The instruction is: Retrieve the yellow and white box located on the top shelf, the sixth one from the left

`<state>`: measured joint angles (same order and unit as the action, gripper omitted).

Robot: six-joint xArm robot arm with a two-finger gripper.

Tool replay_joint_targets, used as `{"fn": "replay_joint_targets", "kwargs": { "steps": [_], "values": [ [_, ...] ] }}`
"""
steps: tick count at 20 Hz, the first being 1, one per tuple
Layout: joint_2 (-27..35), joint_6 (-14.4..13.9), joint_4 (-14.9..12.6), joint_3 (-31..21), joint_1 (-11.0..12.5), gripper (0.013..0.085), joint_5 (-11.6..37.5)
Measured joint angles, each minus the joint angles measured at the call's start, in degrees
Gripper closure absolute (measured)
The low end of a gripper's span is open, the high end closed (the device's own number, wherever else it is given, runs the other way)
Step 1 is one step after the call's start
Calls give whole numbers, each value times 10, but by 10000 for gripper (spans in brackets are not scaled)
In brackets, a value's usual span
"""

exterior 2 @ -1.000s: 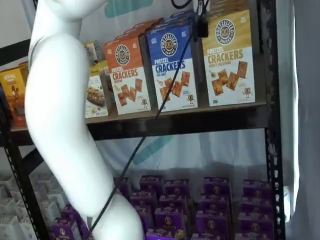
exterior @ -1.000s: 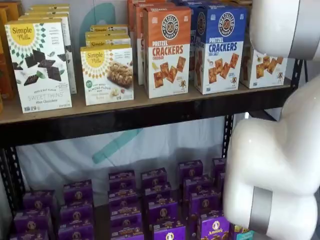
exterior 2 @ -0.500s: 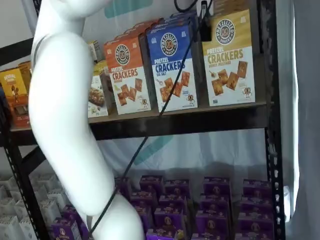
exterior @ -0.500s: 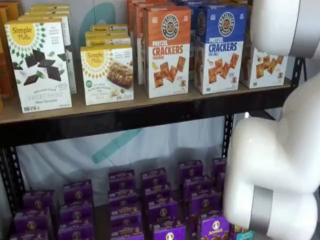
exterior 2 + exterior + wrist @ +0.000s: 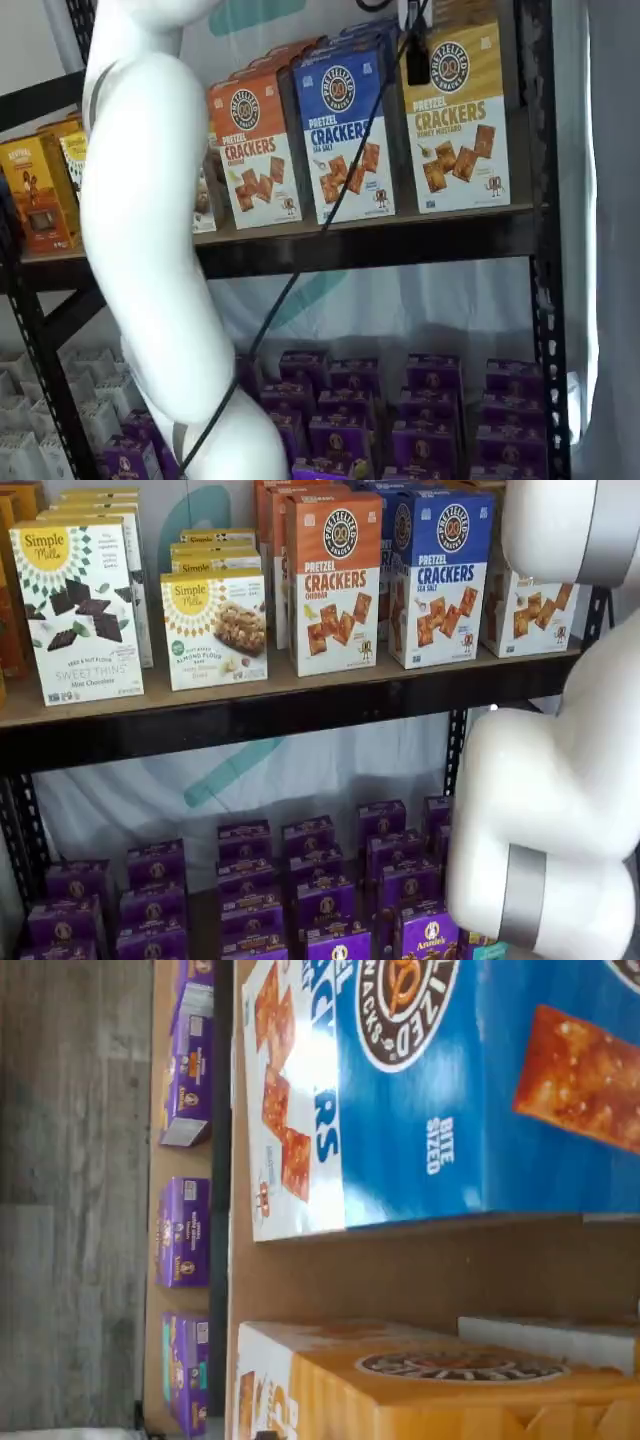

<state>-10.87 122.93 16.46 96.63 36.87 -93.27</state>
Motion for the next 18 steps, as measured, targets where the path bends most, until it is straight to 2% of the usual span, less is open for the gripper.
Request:
{"fn": "replay_joint_targets", "kwargs": {
  "steps": [5, 18],
  "values": [
    [15, -4, -39, 26, -12, 130, -22],
    [50, -16, -74, 83, -31, 130, -56]
  ]
}}
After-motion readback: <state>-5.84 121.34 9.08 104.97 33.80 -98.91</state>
